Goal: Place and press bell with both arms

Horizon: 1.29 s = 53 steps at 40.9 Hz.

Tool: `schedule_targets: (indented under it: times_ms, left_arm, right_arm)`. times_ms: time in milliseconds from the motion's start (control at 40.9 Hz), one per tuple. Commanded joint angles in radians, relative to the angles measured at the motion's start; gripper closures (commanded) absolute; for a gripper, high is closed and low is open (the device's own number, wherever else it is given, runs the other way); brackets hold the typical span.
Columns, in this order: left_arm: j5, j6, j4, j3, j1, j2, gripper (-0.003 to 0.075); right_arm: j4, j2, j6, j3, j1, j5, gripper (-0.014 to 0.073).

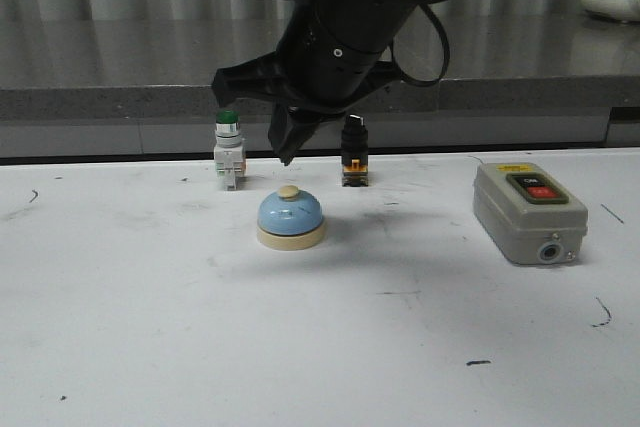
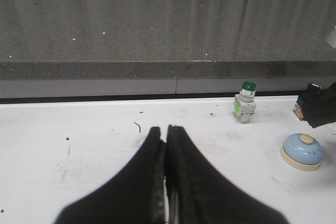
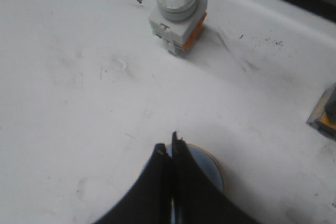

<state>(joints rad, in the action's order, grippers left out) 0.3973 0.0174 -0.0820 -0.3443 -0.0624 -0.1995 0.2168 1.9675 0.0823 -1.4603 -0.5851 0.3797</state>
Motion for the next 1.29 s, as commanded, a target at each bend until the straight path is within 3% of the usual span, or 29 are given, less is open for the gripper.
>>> schedule_targets:
  times_ms: [0, 1270]
  left_arm:
    - [-0.084, -0.008, -0.011, -0.027, -0.001, -0.007, 0.074]
    - [-0.084, -0.008, -0.011, -0.027, -0.001, -0.007, 0.074]
  right_arm:
    - [0.005, -0.054, 0.007, -0.034, 0.0, -0.046, 0.0655]
    - [0.005, 0.01, 0.007, -0.034, 0.001, -0.134, 0.0655]
